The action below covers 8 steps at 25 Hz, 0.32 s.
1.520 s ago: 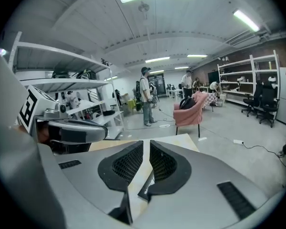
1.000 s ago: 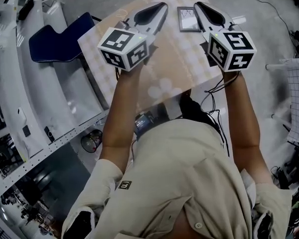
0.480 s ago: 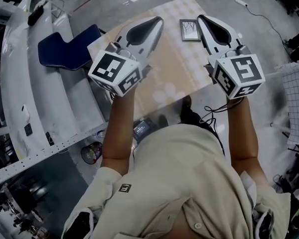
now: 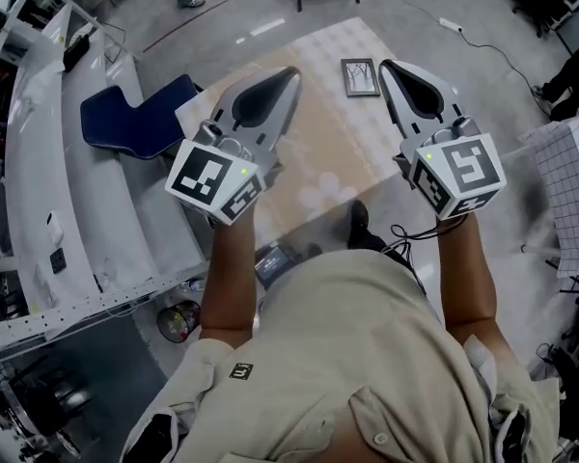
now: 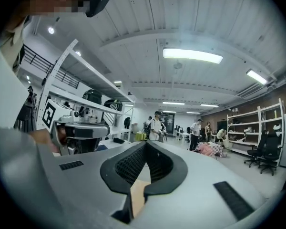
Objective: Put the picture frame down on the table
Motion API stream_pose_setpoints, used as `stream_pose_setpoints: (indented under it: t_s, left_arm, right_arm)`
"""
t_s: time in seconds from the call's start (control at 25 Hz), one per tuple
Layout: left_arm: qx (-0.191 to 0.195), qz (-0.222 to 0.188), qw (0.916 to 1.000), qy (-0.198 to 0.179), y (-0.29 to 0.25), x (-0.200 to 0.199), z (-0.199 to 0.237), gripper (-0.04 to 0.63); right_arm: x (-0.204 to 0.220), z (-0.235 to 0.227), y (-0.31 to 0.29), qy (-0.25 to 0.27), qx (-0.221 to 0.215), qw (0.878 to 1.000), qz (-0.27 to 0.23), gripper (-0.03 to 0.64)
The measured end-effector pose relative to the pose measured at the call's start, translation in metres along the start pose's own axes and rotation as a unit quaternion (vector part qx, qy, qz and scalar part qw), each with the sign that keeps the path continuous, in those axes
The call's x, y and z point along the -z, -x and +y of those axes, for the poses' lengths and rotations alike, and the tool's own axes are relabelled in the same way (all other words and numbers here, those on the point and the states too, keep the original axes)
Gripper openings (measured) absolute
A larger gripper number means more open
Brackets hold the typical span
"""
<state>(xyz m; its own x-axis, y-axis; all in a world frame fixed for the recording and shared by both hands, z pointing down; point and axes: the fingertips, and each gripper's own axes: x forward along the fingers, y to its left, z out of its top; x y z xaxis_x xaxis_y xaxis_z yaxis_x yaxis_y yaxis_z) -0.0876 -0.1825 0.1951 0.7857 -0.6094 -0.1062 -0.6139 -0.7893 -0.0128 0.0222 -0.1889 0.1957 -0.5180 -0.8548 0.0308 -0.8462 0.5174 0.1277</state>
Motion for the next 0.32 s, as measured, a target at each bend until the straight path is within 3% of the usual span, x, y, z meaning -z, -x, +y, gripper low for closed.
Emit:
stream_pose_setpoints:
  t_s: [0.32]
  left_arm:
    - [0.012,-0.011,0.9999,-0.004,0.022,-0.009,-0.030,0.020]
  right_arm:
    - [-0.007,0.011,0.035,0.012,0.015,1.000,0.000,0.025]
